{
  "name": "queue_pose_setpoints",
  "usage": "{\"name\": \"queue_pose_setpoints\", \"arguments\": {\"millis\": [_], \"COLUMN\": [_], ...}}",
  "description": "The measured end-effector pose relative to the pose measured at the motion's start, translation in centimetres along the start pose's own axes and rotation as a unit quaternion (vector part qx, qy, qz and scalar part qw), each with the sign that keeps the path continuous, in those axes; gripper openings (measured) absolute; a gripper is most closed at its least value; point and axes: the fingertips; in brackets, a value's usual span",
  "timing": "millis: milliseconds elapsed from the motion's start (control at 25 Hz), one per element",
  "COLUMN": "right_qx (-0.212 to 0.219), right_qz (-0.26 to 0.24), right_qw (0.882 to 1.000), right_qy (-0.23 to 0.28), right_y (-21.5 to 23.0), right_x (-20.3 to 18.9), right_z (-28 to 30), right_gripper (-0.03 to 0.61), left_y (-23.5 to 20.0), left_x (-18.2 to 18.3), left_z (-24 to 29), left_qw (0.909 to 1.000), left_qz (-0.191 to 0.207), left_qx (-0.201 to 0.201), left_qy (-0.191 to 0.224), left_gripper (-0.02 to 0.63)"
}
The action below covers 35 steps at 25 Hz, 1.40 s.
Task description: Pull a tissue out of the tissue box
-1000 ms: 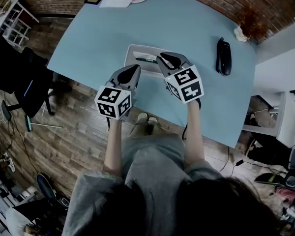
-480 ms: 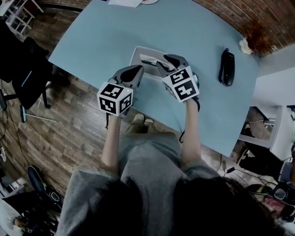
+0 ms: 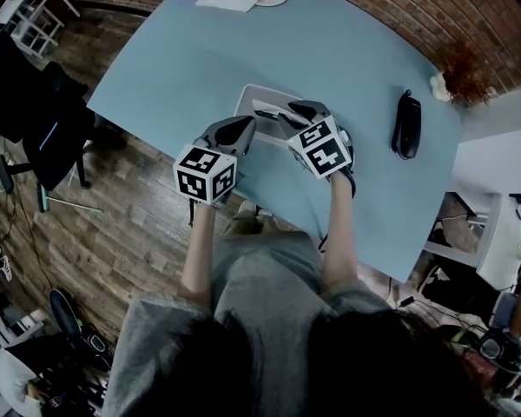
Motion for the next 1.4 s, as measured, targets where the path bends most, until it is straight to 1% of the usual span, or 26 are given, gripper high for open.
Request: {"name": "queue_pose_setpoints", "arguments": {"millis": [160,200,280,320,600,960,1400], "right_qx": [0.01,0.011,0.006,0.004,0.004,0.004,-0.009], "right_qz": [-0.009,-0.014,-0.028,-0.034,-0.035,-0.033,-0.022], "right_qw": [1.0,0.999,0.999,0.999,0.999,0.999,1.0], "right_qy": [-0.024,-0.03,-0.039,-0.041,-0.037,-0.034,-0.006], "right_y": [-0.3,-0.3,-0.2,-0.1,-0.1,0.1,0.5], "right_x": [-0.8,-1.0,-1.1,-1.1,-0.9,-0.4,1.2], "right_z": [1.1,1.3,1.4,1.4,1.3,0.6,-0.8], "right_gripper": [0.11,0.1,0.022,0.015,0.006,0.003,0.003], "left_y": [-0.5,-0.5,-0.6,-0.6,-0.8,-0.1,0.2], "left_x": [-0.3,-0.4,-0.4,-0.5,-0.8,-0.2,0.9], "left_z": [0.4,0.5,0.6,0.5,0.5,0.5,0.1], "left_qw": [1.0,1.0,0.9999,0.9999,0.9999,0.9999,0.9999], "left_qz": [-0.004,-0.005,-0.008,-0.008,-0.01,0.001,0.013], "left_qx": [-0.001,-0.001,-0.002,-0.002,0.001,-0.007,-0.008], "left_qy": [-0.006,-0.007,-0.009,-0.009,-0.013,-0.011,-0.001], "left_gripper": [0.003,0.003,0.003,0.003,0.003,0.003,0.003]}}
Point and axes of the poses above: the fingertips, and each gripper's own axes: z forward along the fingers, y to its right, x out of its top, and after that the axes turned 3 degrees about y, right-handed
